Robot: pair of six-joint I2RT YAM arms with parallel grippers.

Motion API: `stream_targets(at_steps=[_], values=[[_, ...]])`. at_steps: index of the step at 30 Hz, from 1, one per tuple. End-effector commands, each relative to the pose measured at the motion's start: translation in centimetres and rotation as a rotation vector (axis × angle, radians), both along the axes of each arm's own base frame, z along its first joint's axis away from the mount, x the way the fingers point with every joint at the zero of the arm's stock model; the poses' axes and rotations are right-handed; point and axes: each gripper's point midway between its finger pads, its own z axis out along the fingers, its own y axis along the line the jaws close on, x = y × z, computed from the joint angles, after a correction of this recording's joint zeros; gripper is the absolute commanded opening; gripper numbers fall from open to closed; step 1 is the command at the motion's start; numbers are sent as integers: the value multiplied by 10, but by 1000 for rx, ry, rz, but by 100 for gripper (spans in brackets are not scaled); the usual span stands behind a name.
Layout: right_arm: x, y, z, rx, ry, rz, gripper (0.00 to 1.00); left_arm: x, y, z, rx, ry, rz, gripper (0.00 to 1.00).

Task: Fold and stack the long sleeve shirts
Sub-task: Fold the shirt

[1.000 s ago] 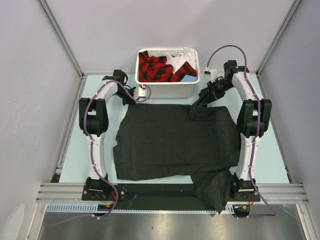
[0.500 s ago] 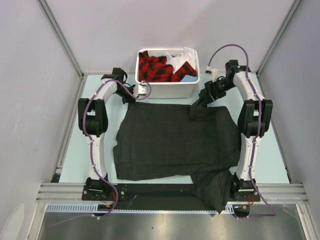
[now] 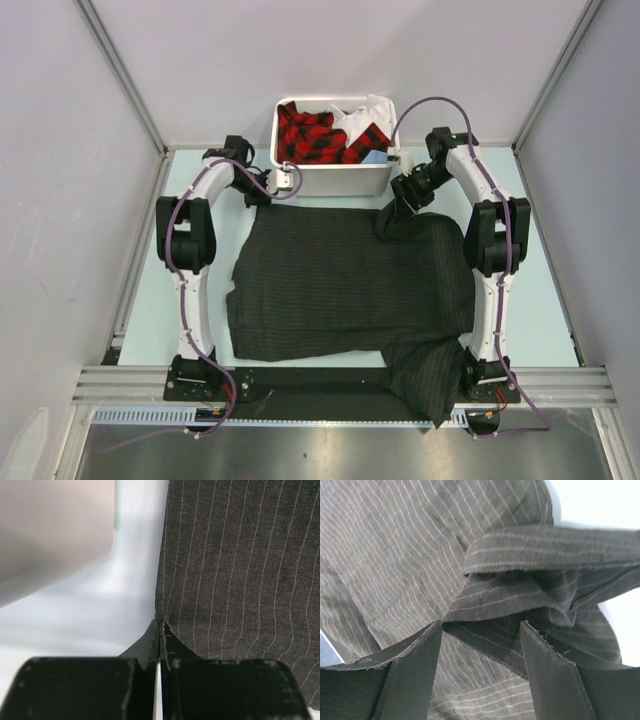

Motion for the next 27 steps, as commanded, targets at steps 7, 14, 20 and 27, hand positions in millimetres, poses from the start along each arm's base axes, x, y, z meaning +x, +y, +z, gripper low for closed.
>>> stream_targets(at_steps=[7,14,20,27], values=[[-10,12,36,47,-33,39,70,1,-9,29,-40,-52,-24,0],[-6,13,20,16,-25,29,46,0,-9,31,-40,-52,-23,0],[23,-22,26,-25,-89,-92,0,12,-2,47,-76,-60,52,0],[76,-85,86,106,-219,-347,0,16,13,71,-106,-86,115,0]])
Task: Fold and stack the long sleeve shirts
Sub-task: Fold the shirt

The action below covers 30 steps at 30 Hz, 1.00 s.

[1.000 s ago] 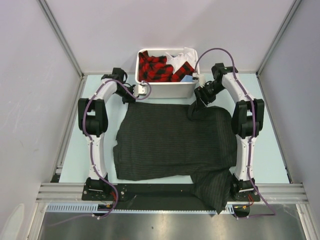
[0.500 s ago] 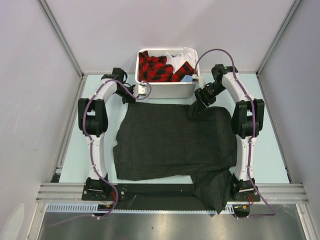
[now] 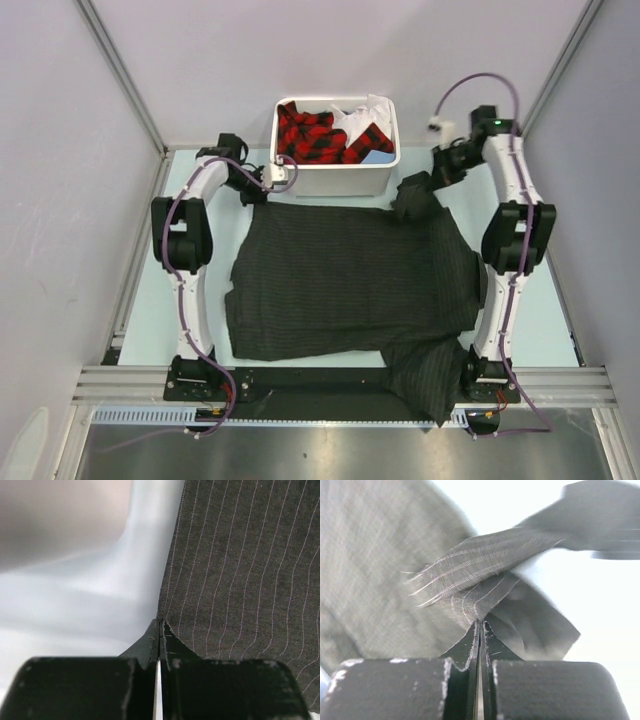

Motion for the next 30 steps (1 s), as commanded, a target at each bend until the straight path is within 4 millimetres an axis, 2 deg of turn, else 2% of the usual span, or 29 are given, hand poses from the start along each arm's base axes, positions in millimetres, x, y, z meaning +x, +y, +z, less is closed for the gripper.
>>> stream_targets(at_steps=[1,7,9,13,14,15,17,18,20,21,26,27,29,30], values=[[40,-38,58,84,-164,-157,0,13,2,70,-81,-121,41,0],[46,-47,68,115,-197,-203,0,18,2,97,-111,-183,92,0],[49,-52,63,114,-204,-222,0,17,3,97,-109,-196,92,0],[49,-57,72,138,-217,-248,0,11,5,98,-91,-209,81,0],[45,-57,78,141,-223,-245,0,9,5,104,-87,-226,70,0],[41,-59,79,143,-218,-249,0,3,5,100,-85,-216,65,0],[30,-58,90,154,-226,-238,0,-1,5,108,-77,-249,46,0],[23,-56,85,158,-204,-236,0,-8,4,103,-74,-238,37,0],[11,-52,89,169,-202,-217,0,-14,5,110,-56,-271,20,0],[-2,-50,91,172,-194,-212,0,-22,4,101,-46,-255,8,0],[-41,-47,90,148,-193,-175,0,-50,2,92,11,-283,-68,0],[-50,-47,96,141,-207,-170,0,-61,1,88,17,-276,-78,0],[-68,-46,84,135,-168,-166,0,-74,2,78,33,-266,-94,0],[-77,-46,90,126,-193,-154,0,-78,0,84,37,-287,-97,0]])
